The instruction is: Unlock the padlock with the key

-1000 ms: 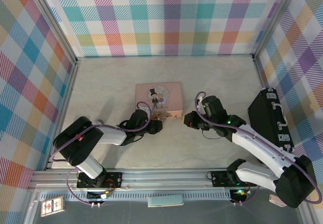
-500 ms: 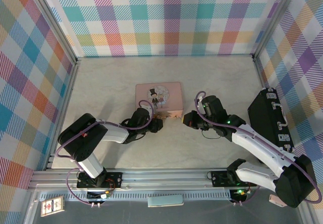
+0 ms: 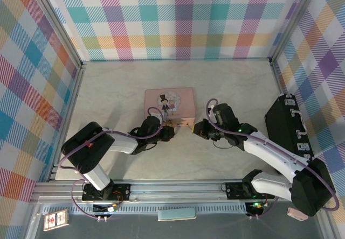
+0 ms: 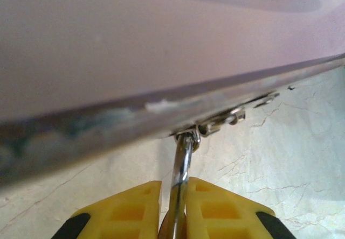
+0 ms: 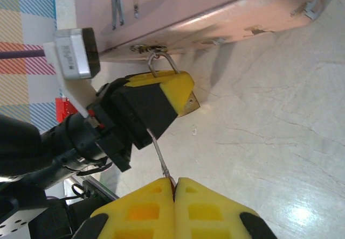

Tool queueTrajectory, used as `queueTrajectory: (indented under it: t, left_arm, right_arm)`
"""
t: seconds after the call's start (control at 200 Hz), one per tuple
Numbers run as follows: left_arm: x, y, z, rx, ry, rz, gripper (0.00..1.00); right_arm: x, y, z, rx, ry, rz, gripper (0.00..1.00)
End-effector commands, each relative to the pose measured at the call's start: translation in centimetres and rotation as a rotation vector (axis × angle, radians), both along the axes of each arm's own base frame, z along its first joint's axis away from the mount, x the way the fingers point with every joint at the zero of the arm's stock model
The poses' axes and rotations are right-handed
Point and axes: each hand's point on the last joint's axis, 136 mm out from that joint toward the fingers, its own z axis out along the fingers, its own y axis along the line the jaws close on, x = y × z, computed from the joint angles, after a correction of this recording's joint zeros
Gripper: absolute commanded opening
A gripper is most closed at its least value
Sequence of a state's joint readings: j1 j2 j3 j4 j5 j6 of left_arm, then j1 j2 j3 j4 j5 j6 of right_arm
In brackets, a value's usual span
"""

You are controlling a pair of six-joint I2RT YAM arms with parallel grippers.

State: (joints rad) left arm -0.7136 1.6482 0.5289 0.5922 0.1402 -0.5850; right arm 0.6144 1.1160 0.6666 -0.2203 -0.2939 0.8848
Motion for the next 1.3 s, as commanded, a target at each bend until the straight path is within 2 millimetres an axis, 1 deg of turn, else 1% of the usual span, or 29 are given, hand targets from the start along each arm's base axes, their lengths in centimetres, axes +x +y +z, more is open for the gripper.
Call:
queueTrajectory:
  t: [0.0,0.105,0.28,0.45,0.665,0.8,0.915,1.09,1.295]
  left_arm:
    - [0.3,-0.7,1.1,-0.063,0.016,0.026,0.12]
    - [0.4,-1.4,1.5,-0.120,0.052,0.033,0.11]
    - [0.6,-1.7,1.7,-0.138,0.100,0.058,0.09]
    - [1.2,-1.8,2.1,-0.175,0.126,0.083,0.09]
    - [1.7,-2.1,2.5,-0.219,0.138,0.096,0.09]
    - [2.3,-1.9,2.6,-0.247,0.147,0.119,0.08]
    - [2.8,-1.8,2.9,-0.279,0.159,0.140,0.08]
    - [3.7,-1.1,3.0,-0.307,0.166,0.181,0.08]
    - [4.9,0.2,3.0,-0.312,0.149,0.241,0.07]
  right_arm:
    - [0.1,0.4,-0.3,0.048,0.040,-0.021,0.00]
    - [-0.1,0.7,-1.1,0.071,0.075,-0.028,0.00]
    - [-0.6,1.1,-3.0,0.113,0.146,-0.033,0.00]
    - [-0.4,1.6,-4.6,0.155,0.201,-0.029,0.00]
    - [0.0,2.2,-5.3,0.185,0.213,-0.020,0.00]
    - [0.1,2.8,-6.1,0.214,0.234,-0.015,0.00]
    - [0.6,3.3,-6.2,0.231,0.238,-0.008,0.00]
    - [1.3,4.0,-6.2,0.253,0.238,-0.003,0.00]
    - [2.1,4.7,-6.9,0.292,0.247,0.004,0.00]
